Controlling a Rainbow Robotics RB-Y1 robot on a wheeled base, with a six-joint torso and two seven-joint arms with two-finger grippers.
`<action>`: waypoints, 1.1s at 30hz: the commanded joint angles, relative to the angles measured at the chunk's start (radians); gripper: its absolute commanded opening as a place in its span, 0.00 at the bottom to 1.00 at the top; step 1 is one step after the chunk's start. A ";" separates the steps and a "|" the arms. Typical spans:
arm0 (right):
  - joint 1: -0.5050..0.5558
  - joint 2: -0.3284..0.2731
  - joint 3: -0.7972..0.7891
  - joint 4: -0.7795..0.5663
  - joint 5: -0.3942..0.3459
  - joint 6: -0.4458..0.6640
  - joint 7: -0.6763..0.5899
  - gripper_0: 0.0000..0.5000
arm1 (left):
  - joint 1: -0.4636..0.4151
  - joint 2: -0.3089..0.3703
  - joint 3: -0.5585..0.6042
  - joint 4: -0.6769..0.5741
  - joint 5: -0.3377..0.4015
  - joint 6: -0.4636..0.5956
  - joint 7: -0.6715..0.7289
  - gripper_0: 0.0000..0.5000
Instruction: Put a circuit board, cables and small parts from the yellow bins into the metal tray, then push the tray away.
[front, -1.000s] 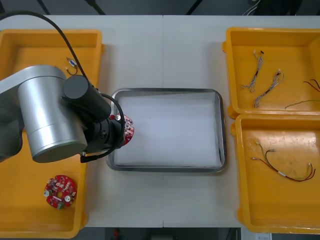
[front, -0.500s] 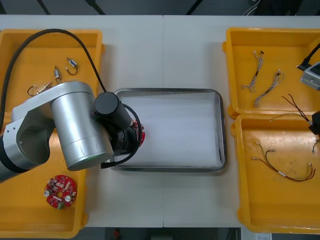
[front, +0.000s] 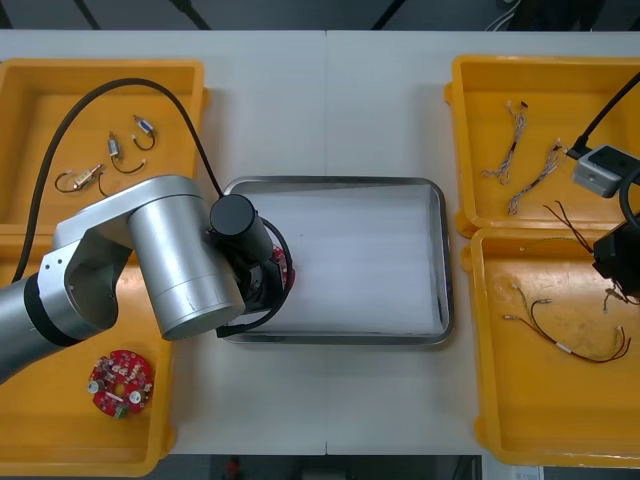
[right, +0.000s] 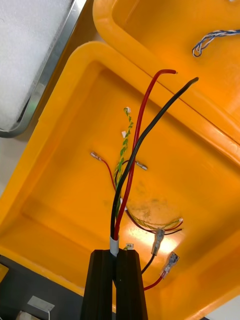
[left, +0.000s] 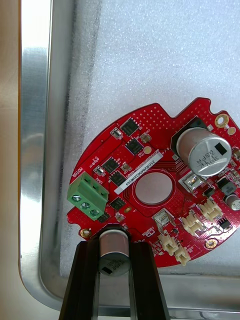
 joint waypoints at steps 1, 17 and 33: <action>-0.031 0.018 0.032 -0.026 0.031 -0.029 0.004 0.00 | -0.039 -0.021 -0.012 -0.010 0.028 -0.011 0.011 0.26; -0.031 0.041 0.042 -0.028 0.059 -0.040 0.009 0.00 | -0.045 -0.024 -0.036 -0.023 0.040 -0.021 0.061 1.00; -0.031 0.046 0.042 -0.039 0.056 -0.040 0.023 0.00 | -0.114 0.083 0.090 -0.270 0.165 0.158 0.083 1.00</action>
